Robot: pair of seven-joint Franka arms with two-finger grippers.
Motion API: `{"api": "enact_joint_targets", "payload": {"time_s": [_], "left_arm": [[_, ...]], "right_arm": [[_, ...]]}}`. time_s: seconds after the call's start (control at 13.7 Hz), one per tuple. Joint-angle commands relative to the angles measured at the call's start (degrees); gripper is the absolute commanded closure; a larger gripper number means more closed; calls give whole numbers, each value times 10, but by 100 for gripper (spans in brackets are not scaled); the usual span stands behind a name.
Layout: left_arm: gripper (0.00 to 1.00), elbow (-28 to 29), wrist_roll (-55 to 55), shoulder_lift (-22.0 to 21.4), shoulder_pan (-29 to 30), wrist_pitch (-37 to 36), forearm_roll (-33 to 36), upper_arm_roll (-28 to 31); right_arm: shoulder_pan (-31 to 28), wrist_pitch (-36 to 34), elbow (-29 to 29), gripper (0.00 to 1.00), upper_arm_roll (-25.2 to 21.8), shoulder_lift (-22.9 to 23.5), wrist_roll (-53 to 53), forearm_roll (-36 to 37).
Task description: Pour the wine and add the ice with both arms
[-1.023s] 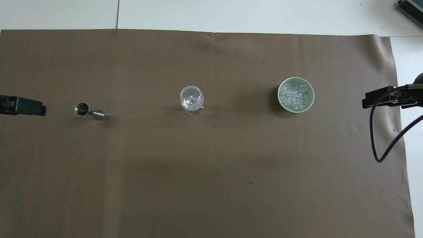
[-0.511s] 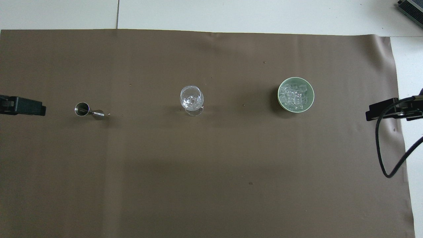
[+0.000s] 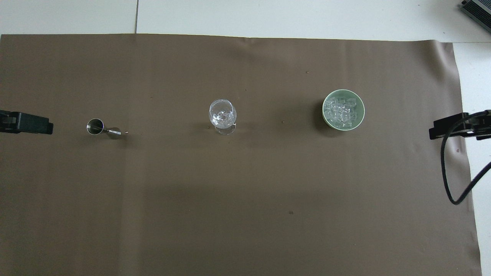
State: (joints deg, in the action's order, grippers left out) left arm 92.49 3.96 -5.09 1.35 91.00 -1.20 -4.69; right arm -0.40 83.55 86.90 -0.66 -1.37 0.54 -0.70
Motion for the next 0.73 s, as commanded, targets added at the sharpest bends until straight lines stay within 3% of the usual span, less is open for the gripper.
{"api": "enact_joint_targets", "payload": {"time_s": [0.0, 0.66], "left_arm": [[0, 1, 7, -6, 9, -7, -6, -3], [0, 1, 7, -6, 9, -7, -6, -4]], "right_arm": [[3, 6, 6, 0, -5, -7, -9, -4], [2, 6, 6, 0, -14, -6, -10, -4]]}}
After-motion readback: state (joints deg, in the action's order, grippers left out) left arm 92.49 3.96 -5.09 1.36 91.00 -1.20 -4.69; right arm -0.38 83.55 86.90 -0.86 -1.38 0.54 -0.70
